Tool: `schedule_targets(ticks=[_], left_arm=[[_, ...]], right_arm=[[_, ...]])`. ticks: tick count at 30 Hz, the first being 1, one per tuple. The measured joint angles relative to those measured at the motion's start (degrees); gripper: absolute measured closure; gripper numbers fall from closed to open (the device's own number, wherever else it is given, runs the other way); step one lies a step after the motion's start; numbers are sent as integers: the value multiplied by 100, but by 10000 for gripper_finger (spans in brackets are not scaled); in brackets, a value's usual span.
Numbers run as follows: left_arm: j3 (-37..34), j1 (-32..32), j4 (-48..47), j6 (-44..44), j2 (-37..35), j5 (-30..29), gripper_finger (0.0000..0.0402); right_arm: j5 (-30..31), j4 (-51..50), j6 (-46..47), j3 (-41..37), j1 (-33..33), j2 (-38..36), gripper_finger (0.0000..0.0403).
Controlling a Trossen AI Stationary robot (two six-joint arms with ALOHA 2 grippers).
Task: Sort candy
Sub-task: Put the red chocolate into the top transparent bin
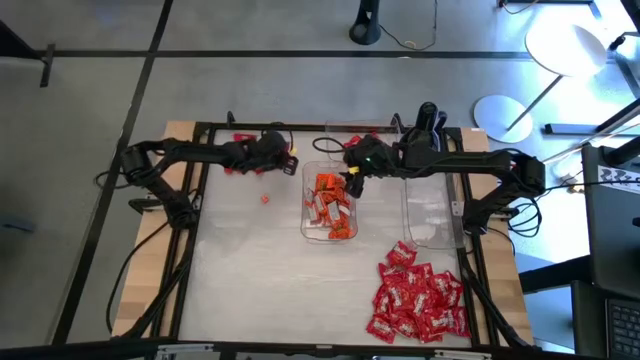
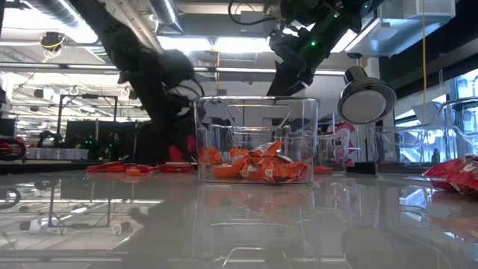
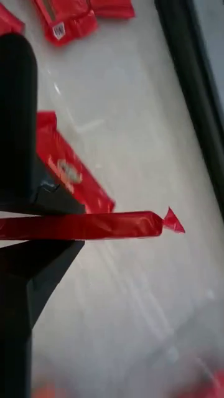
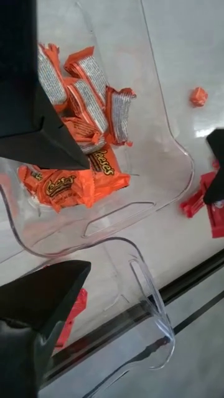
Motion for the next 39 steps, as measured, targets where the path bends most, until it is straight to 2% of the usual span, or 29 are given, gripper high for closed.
schedule_targets(ticks=[8, 17, 22, 25, 30, 34, 39], left_arm=[[4, -739, -134, -2, -849, -59, 369], [11, -1915, -70, 12, -1500, -312, 357], [11, -2609, -62, -137, -1514, -525, 369], [11, -2972, -58, -265, -1514, -786, 369], [-7, -3483, 95, -306, -1514, -1207, 360], [-80, -3798, 366, -303, -1512, -1374, 368], [-194, -4140, 704, -236, -1512, -1893, 369]], right_arm=[[-3, 43, -226, -4, -1, 79, 155], [-11, 242, -214, -2, -1, 95, 155], [-599, 556, -173, -2, -1, 120, 155], [-1235, 800, 61, -2, -3, 158, 151], [-2093, 1449, 411, 2, 4, 430, 113], [-2384, 1605, 580, 2, 53, 651, 78], [-2991, 1595, 178, -1, 332, 797, 68]])
